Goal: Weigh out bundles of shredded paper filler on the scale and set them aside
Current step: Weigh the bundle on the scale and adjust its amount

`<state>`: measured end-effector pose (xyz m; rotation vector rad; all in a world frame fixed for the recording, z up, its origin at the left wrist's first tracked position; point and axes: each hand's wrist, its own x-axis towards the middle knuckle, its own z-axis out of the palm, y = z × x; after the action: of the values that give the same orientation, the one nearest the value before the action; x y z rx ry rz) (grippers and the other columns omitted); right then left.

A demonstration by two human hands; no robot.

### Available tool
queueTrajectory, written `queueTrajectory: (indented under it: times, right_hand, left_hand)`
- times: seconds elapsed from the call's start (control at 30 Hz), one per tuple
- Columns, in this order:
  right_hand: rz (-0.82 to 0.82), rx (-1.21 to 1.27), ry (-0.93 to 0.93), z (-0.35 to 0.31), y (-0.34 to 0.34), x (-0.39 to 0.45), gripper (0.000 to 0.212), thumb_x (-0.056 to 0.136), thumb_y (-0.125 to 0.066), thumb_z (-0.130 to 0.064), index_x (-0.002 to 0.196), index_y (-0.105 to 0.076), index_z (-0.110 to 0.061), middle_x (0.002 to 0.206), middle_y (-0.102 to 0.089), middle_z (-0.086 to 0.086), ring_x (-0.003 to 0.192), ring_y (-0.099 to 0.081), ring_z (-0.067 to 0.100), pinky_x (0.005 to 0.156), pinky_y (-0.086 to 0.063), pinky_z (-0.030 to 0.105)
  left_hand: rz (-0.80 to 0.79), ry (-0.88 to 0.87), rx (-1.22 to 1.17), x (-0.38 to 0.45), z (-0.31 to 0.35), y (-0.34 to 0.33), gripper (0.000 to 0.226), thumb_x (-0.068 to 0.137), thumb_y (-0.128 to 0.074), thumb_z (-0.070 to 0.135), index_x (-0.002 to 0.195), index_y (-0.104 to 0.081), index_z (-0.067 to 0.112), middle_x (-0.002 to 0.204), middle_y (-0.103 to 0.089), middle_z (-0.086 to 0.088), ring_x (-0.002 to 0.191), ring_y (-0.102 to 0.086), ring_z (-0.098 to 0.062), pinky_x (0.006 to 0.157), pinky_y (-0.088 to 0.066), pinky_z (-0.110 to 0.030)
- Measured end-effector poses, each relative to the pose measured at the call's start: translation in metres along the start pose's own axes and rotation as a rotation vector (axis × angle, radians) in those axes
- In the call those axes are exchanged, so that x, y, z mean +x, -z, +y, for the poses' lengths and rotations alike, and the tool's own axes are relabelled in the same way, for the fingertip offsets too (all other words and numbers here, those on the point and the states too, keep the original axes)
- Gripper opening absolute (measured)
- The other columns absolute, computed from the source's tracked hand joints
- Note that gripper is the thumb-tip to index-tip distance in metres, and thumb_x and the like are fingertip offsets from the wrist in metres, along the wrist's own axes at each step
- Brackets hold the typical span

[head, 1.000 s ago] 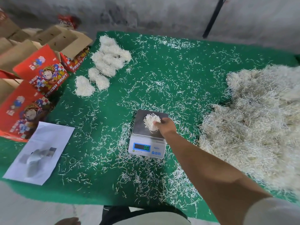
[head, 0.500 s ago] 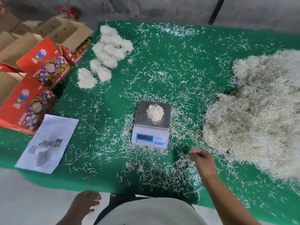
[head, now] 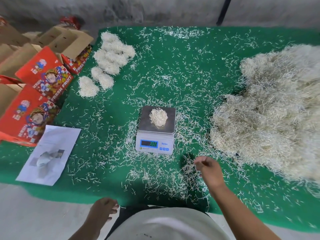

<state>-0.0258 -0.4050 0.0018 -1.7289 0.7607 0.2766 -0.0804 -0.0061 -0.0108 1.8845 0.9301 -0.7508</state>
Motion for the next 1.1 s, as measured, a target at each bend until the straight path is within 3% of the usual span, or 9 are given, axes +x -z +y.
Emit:
queueTrajectory:
  times: [0.2, 0.3, 0.37, 0.47, 0.7, 0.8, 0.87, 0.97, 1.1]
  right_hand:
    - [-0.016, -0.04, 0.021, -0.002, 0.006, -0.002, 0.008, 0.102, -0.067, -0.021, 0.108, -0.073, -0.021, 0.109, -0.075, -0.005, 0.104, -0.07, 0.013, 0.103, -0.056, 0.045]
    - [-0.062, -0.137, 0.102, -0.018, -0.008, 0.001, 0.012, 0.102, -0.068, -0.023, 0.113, -0.071, -0.019, 0.108, -0.073, -0.007, 0.085, -0.066, -0.004, 0.093, -0.059, 0.033]
    - [-0.086, -0.204, 0.182, -0.039, -0.025, 0.009, 0.009, 0.101, -0.069, -0.024, 0.11, -0.069, -0.023, 0.111, -0.07, -0.01, 0.091, -0.066, 0.0, 0.094, -0.057, 0.032]
    - [-0.103, -0.262, 0.306, -0.085, -0.056, 0.029, 0.014, 0.1, -0.069, -0.022, 0.113, -0.066, -0.027, 0.117, -0.066, -0.013, 0.084, -0.062, 0.001, 0.079, -0.059, 0.028]
    - [-0.065, -0.429, 0.483, -0.157, -0.107, 0.082, 0.06, 0.095, -0.076, -0.028, 0.149, -0.049, -0.027, 0.141, -0.055, -0.002, 0.112, -0.063, 0.015, 0.103, -0.051, 0.029]
    - [-0.059, -0.481, 0.482, -0.156, -0.12, 0.103, 0.076, 0.093, -0.078, -0.028, 0.157, -0.039, -0.027, 0.152, -0.043, 0.0, 0.133, -0.055, 0.019, 0.118, -0.037, 0.029]
    - [-0.061, -0.519, 0.501, -0.151, -0.127, 0.115, 0.081, 0.091, -0.08, -0.028, 0.158, -0.035, -0.029, 0.15, -0.041, 0.001, 0.135, -0.053, 0.021, 0.12, -0.04, 0.036]
    - [-0.042, -0.603, 0.528, -0.14, -0.136, 0.127, 0.083, 0.088, -0.082, -0.033, 0.155, -0.035, -0.03, 0.141, -0.047, 0.004, 0.123, -0.056, 0.022, 0.109, -0.053, 0.042]
    - [-0.02, -0.723, 0.531, -0.133, -0.149, 0.144, 0.06, 0.09, -0.077, -0.034, 0.141, -0.049, -0.019, 0.127, -0.056, 0.005, 0.113, -0.057, 0.025, 0.101, -0.057, 0.045]
  left_hand:
    - [0.007, -0.013, 0.04, -0.013, -0.015, -0.008, 0.015, 0.1, -0.063, 0.009, 0.09, -0.071, 0.0, 0.083, -0.078, -0.01, 0.083, -0.07, -0.03, 0.071, -0.048, -0.034]
    - [0.0, -0.003, 0.069, -0.017, -0.018, -0.013, 0.014, 0.099, -0.063, 0.006, 0.09, -0.07, -0.001, 0.083, -0.077, -0.012, 0.08, -0.07, -0.03, 0.069, -0.048, -0.033]
    - [-0.014, -0.008, 0.1, -0.017, -0.017, -0.014, 0.015, 0.1, -0.06, 0.006, 0.091, -0.07, -0.002, 0.085, -0.076, -0.014, 0.081, -0.069, -0.03, 0.069, -0.048, -0.033]
    - [-0.012, -0.021, 0.125, -0.016, -0.009, -0.011, 0.015, 0.102, -0.059, 0.007, 0.094, -0.07, -0.001, 0.091, -0.076, -0.014, 0.088, -0.071, -0.033, 0.073, -0.05, -0.033]
    - [0.057, -0.038, 0.223, 0.005, 0.026, 0.006, 0.014, 0.099, -0.061, 0.001, 0.089, -0.071, -0.001, 0.082, -0.075, -0.012, 0.074, -0.067, -0.026, 0.063, -0.043, -0.027]
    - [0.09, -0.124, 0.388, 0.021, 0.041, 0.005, 0.023, 0.101, -0.061, 0.009, 0.081, -0.065, 0.02, 0.085, -0.071, -0.004, 0.081, -0.067, -0.023, 0.071, -0.046, -0.029]
    - [0.113, -0.172, 0.431, 0.037, 0.055, 0.002, 0.024, 0.102, -0.06, 0.015, 0.081, -0.06, 0.027, 0.084, -0.067, 0.001, 0.08, -0.062, -0.018, 0.07, -0.046, -0.029]
    - [0.194, -0.35, 0.449, 0.078, 0.093, -0.005, 0.01, 0.103, -0.057, 0.021, 0.1, -0.067, 0.02, 0.101, -0.071, 0.001, 0.085, -0.064, -0.012, 0.071, -0.05, -0.025]
    - [0.344, -0.675, 0.653, 0.165, 0.177, -0.017, 0.028, 0.103, -0.051, 0.033, 0.121, -0.06, 0.013, 0.121, -0.06, -0.007, 0.107, -0.057, -0.02, 0.091, -0.052, -0.046]
